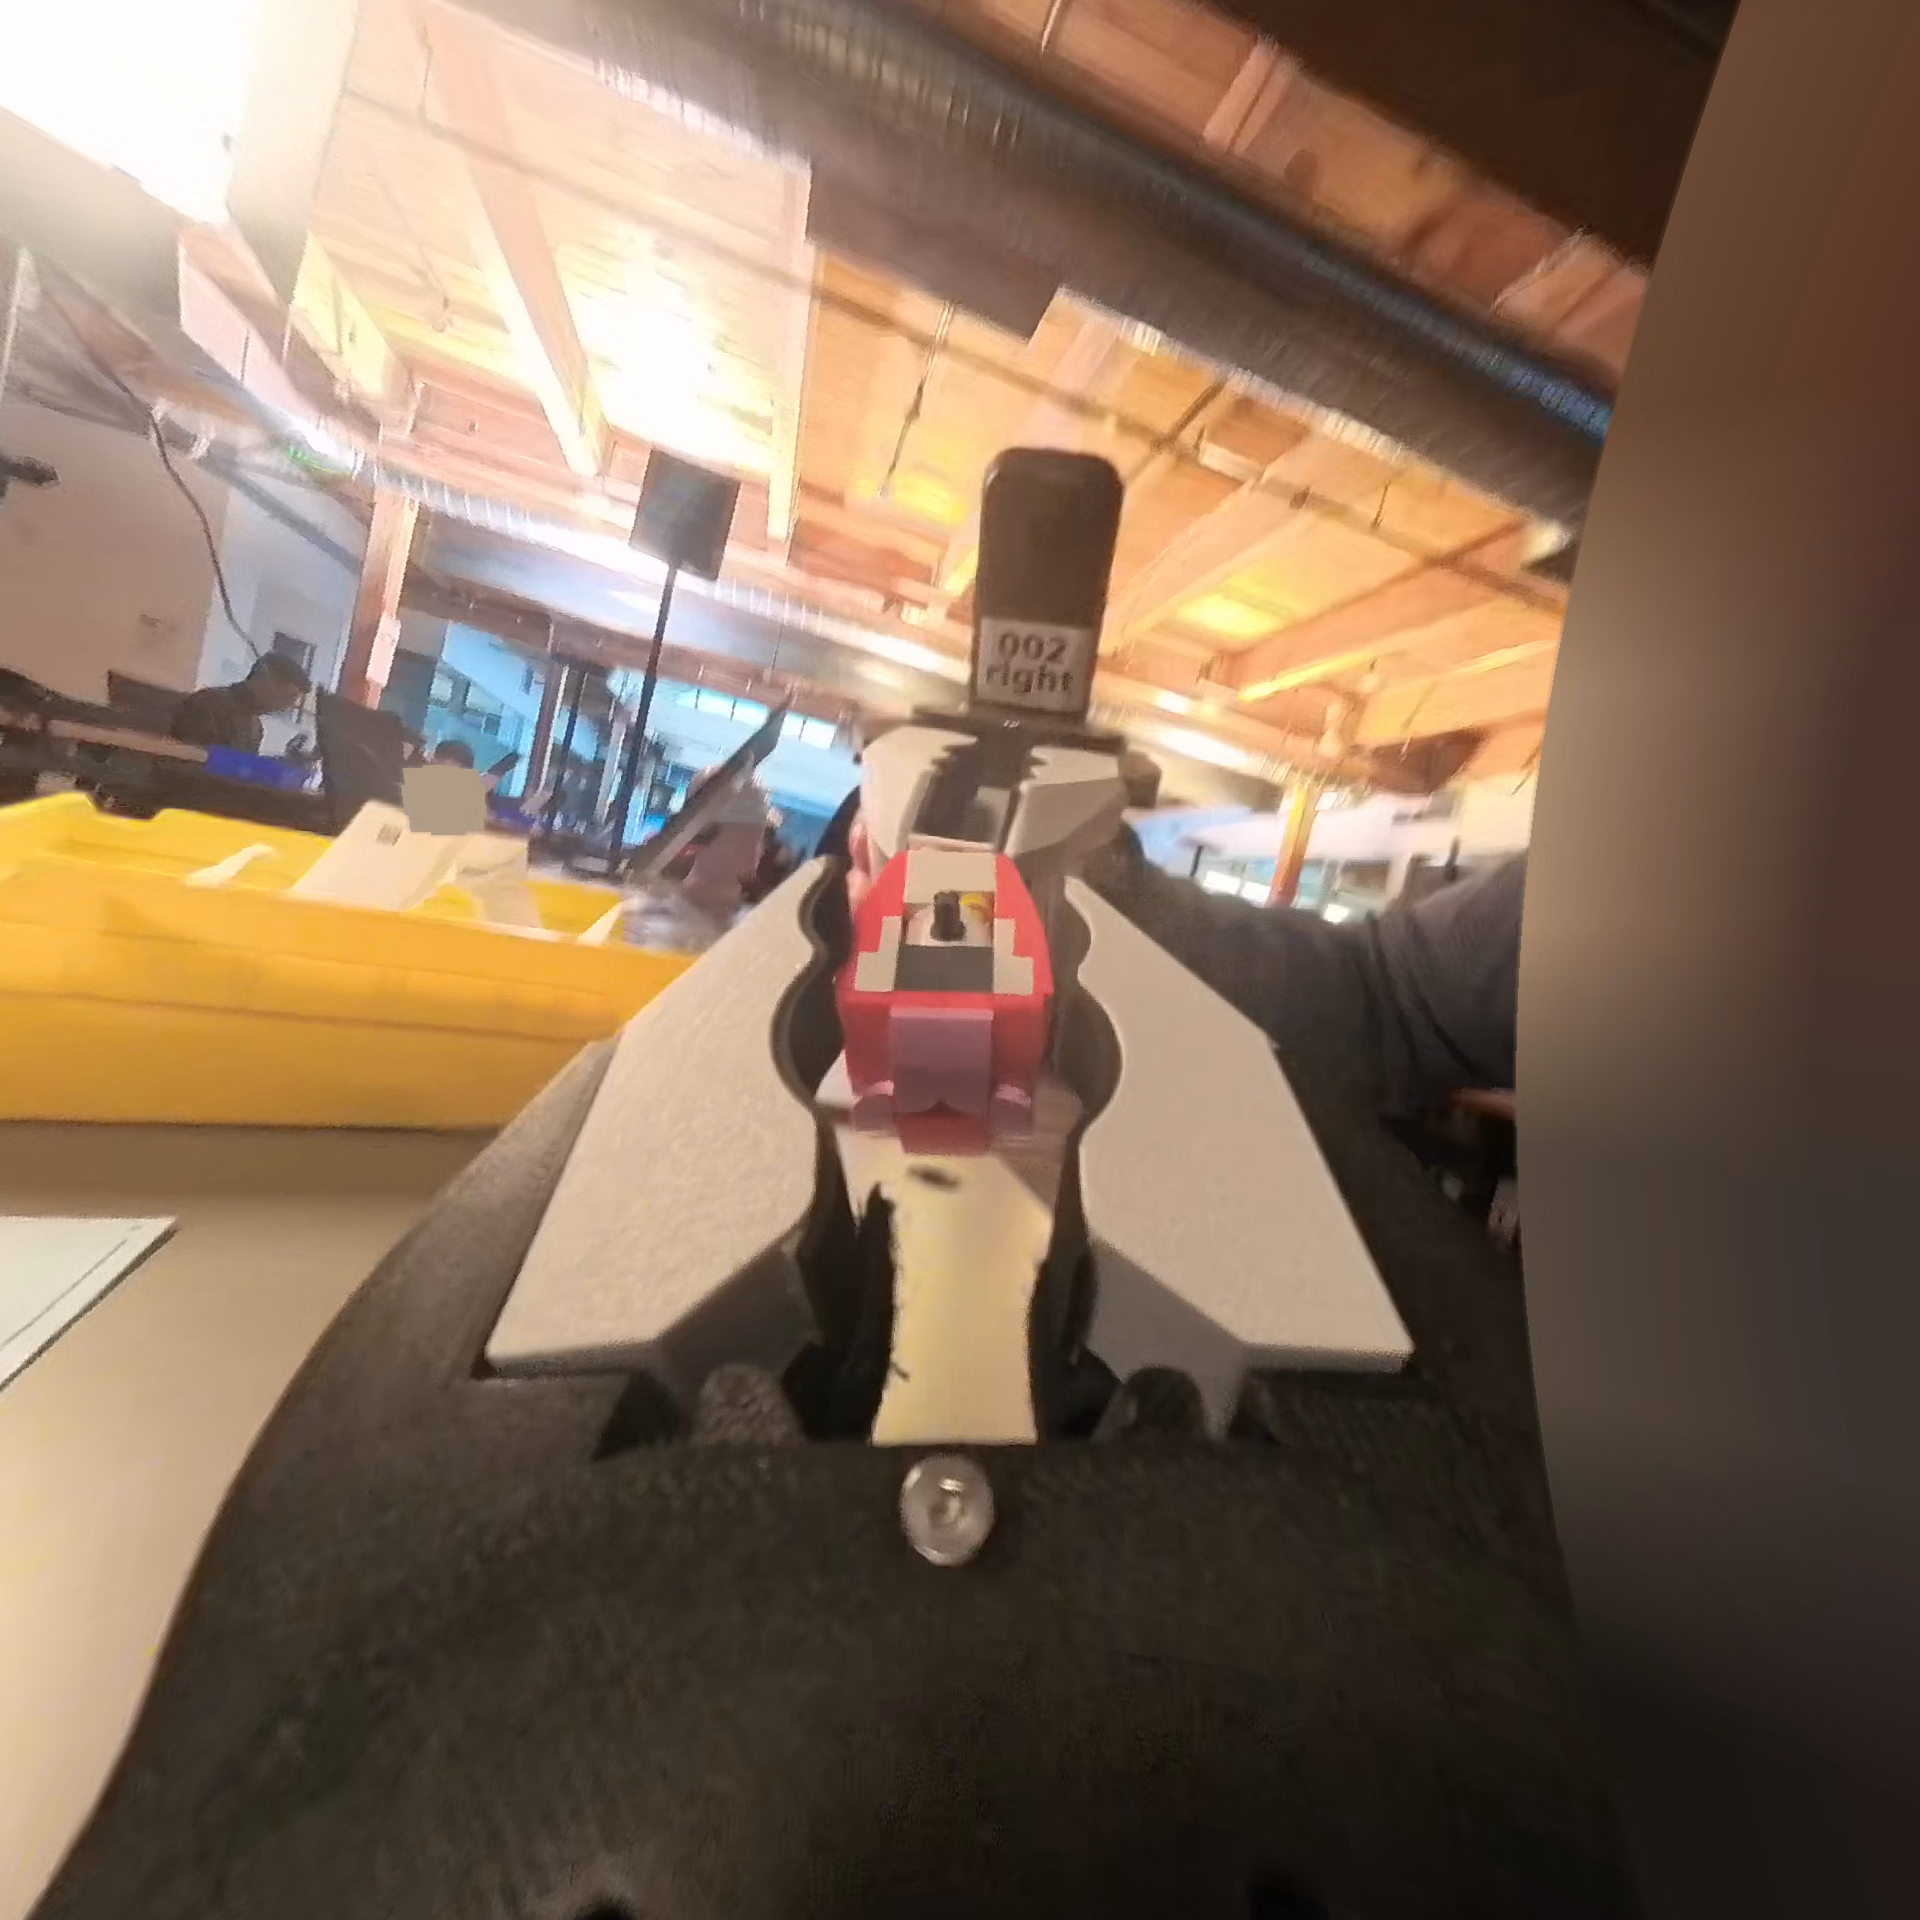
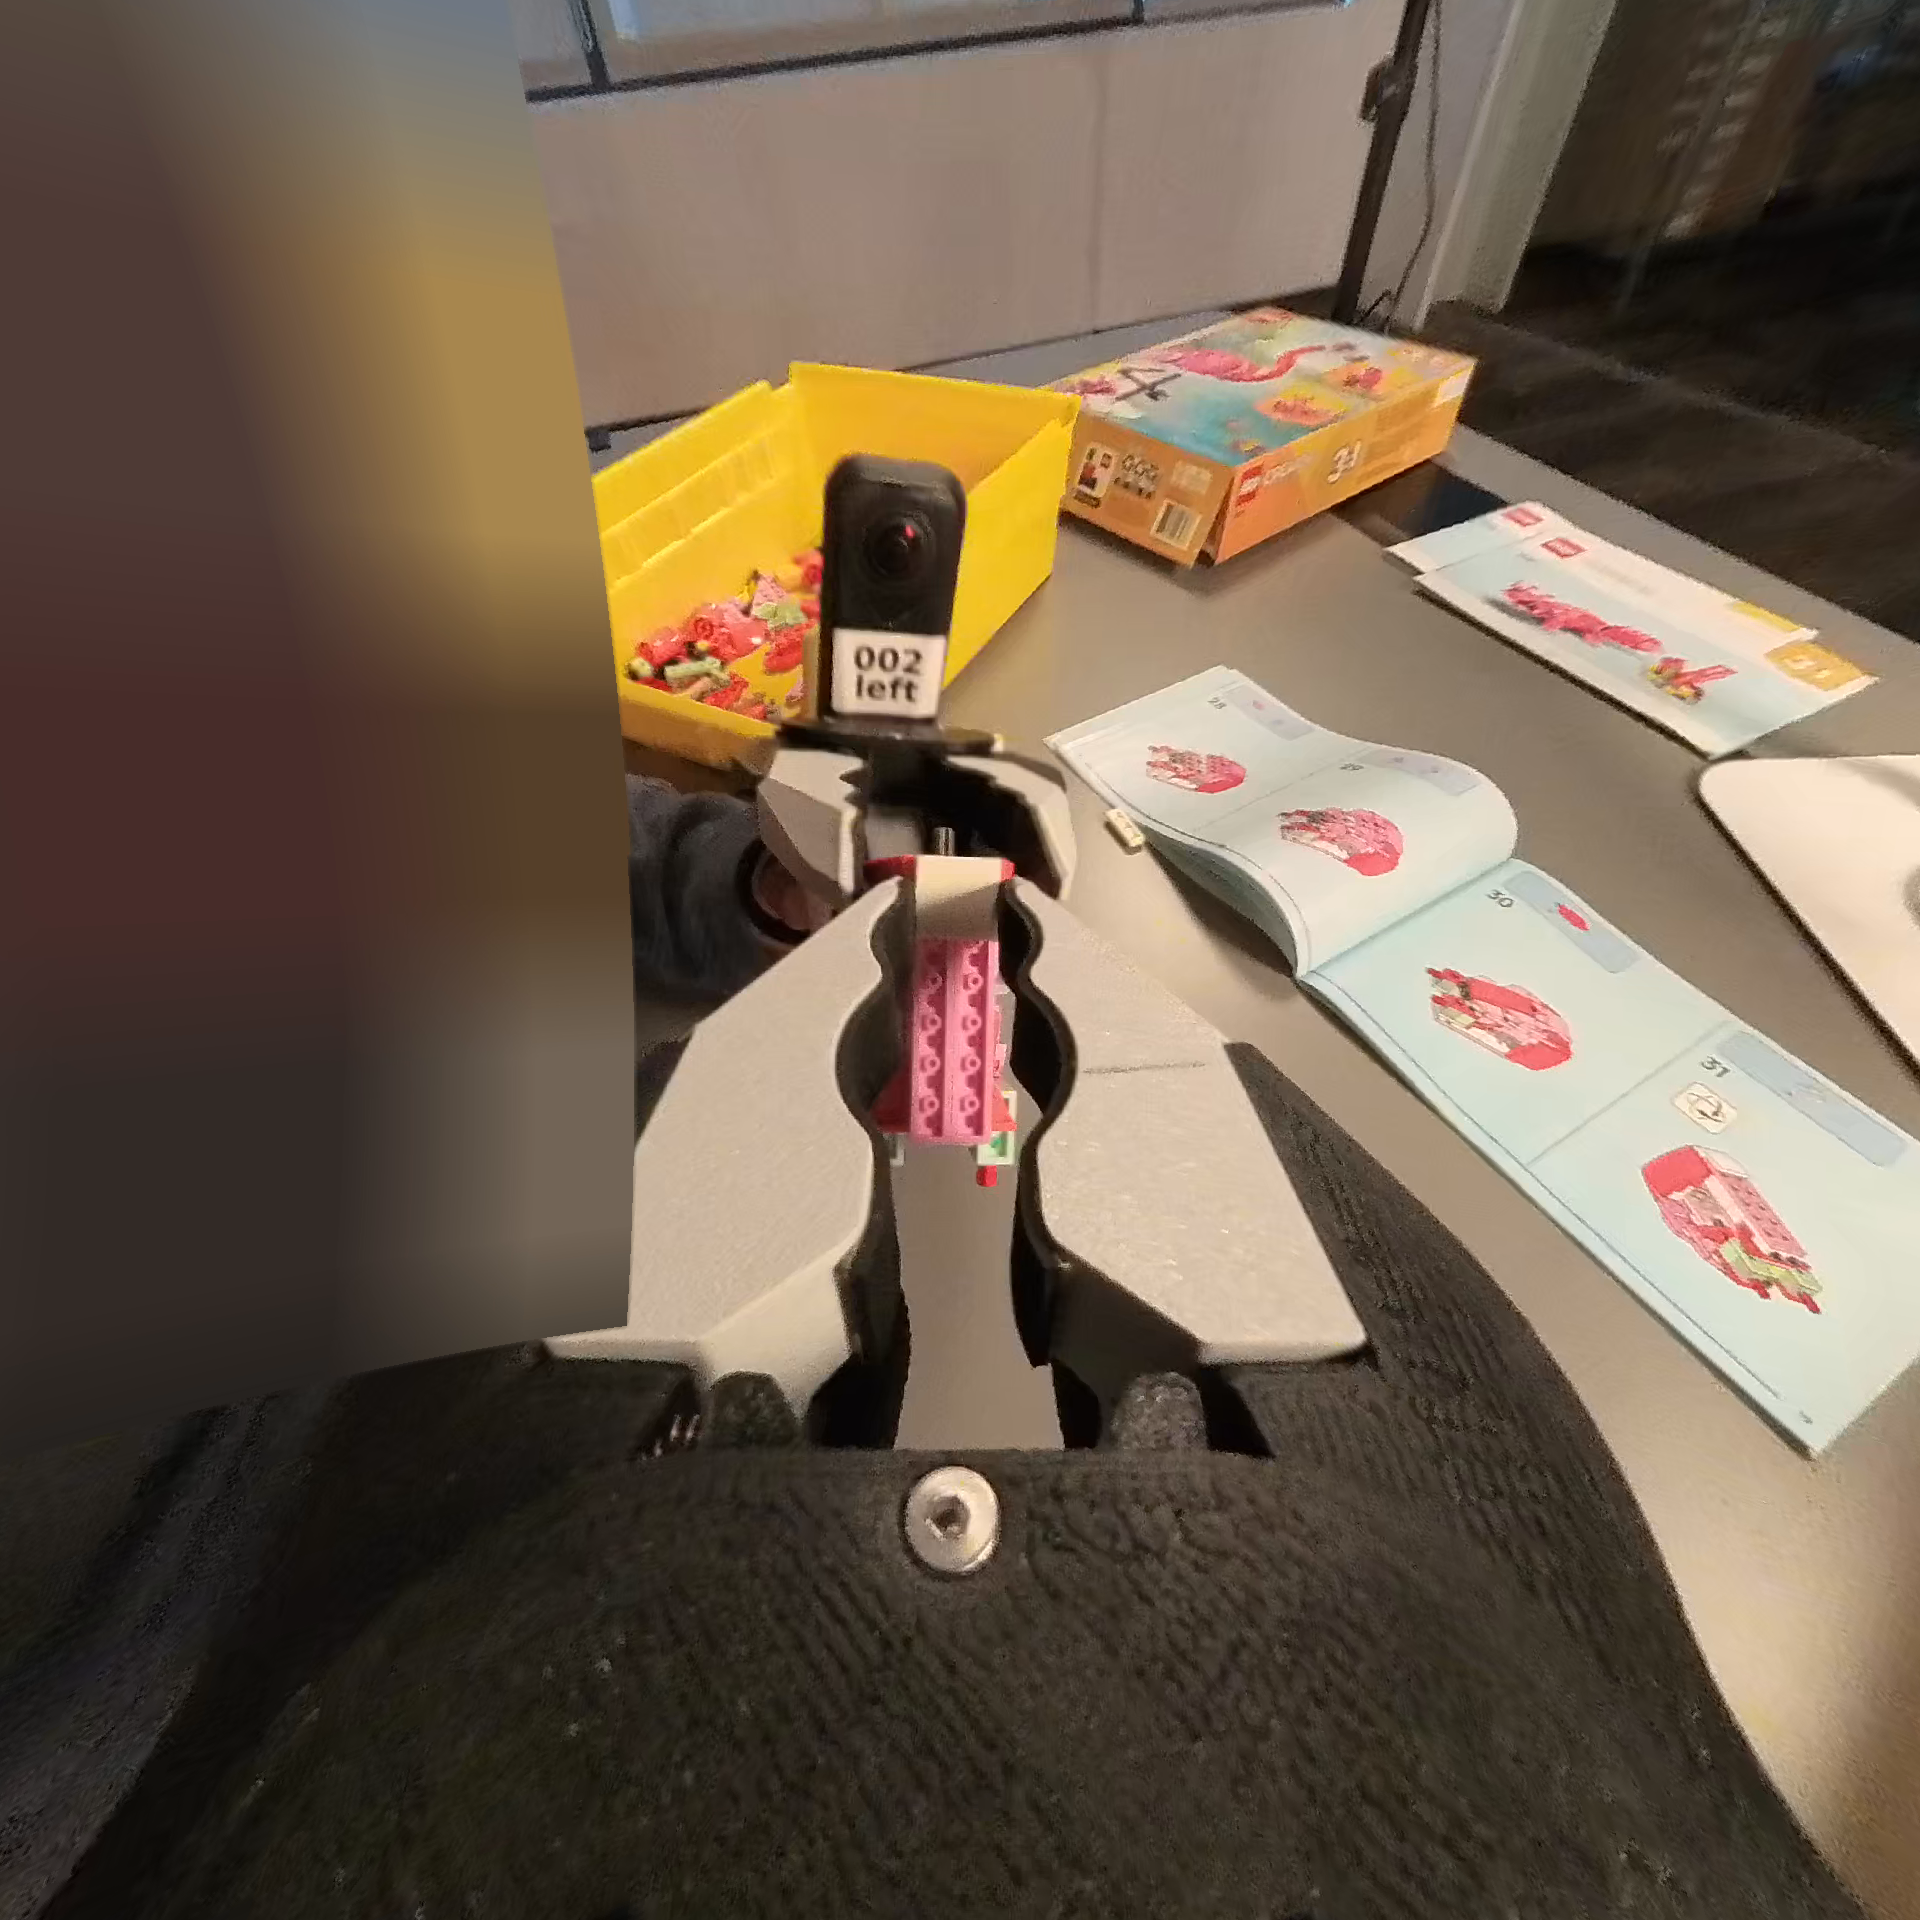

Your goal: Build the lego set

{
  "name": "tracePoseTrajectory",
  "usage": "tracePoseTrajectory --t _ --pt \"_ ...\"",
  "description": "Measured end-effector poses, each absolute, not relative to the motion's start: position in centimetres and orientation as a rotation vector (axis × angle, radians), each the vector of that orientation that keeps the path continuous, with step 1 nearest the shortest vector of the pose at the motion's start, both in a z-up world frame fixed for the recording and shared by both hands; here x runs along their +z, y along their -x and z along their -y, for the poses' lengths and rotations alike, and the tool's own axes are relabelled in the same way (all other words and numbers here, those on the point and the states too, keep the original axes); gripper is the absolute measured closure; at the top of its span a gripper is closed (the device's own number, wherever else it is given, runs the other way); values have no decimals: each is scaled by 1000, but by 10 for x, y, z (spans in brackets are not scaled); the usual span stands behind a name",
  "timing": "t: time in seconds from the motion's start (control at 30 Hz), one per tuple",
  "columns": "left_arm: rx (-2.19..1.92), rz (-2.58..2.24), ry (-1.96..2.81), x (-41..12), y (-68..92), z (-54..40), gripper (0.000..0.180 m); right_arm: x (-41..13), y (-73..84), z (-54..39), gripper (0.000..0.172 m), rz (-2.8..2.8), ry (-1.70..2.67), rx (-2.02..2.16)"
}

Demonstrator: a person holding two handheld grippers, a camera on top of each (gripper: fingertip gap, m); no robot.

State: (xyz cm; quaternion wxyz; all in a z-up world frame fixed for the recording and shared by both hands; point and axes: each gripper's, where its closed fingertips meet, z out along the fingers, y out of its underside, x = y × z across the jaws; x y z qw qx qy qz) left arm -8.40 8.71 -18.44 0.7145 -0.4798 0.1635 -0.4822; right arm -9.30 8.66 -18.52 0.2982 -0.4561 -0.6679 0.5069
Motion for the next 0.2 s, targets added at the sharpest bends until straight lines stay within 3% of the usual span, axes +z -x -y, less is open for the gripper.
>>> tracePoseTrajectory --t 0.03,0.2 --pt "-1037 -398 1120 -189 82 -90 143 -189 92 -90 158 1756 1205 1349" --pt "-896 -576 1425 -223 72 -99 143 -212 79 -102 158 1622 1221 1463"
